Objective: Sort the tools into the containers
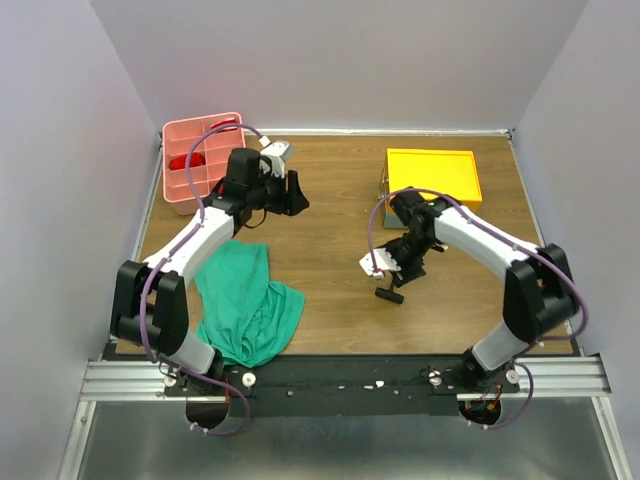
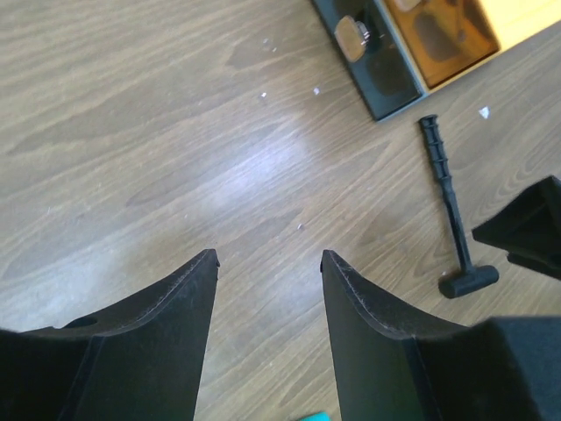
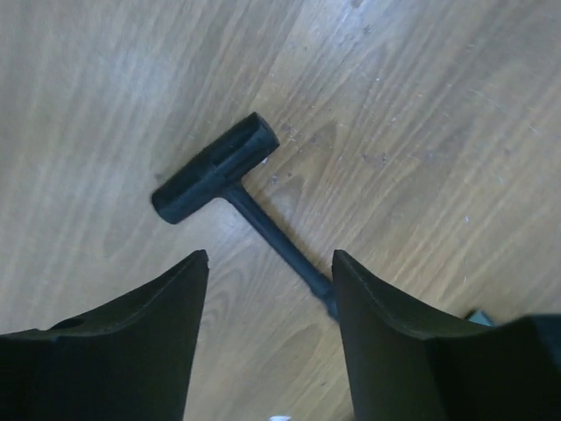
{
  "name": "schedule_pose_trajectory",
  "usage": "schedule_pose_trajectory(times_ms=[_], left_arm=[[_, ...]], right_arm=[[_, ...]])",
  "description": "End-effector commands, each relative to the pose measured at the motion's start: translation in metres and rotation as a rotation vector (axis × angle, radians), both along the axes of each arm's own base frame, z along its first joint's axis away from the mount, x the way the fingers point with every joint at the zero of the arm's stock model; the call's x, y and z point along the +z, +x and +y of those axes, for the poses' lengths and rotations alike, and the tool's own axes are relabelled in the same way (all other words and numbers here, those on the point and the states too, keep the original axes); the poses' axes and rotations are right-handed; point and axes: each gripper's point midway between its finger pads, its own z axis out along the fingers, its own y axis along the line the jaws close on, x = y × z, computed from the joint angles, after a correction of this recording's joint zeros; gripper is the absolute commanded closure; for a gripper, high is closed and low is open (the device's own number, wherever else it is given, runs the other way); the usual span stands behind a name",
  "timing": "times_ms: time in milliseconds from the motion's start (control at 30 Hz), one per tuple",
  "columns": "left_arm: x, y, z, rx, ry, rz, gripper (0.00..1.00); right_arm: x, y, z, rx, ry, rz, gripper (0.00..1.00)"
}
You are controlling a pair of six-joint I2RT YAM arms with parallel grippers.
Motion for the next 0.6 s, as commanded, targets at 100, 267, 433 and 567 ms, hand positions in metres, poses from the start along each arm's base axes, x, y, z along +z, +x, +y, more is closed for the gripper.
schedule_pose_trajectory(times_ms=[100,267,433,567], left_arm=[[-0.004,0.001,0.027,0.076,-0.013,-0.003,0.4],[-0.004,0.005,0.039,0.114,-0.029,0.002,0.4],[-0.007,0.007,0.046,0.135,-0.024,0.006,0.4],[-0.014,0.011,0.047,0.145,-0.033,0.032,0.4]], right_arm=[[-0.038,0.035,-0.012,0.276,-0.182,-0.09,0.39],[-0.062,0.04,-0.017,0.311,-0.223,-0.097,0.45],[-0.073,0.042,-0.015,0.305,-0.21,-0.13,0.55],[-0.073,0.041,-0.009,0.299,-0.177,-0.126,0.69]])
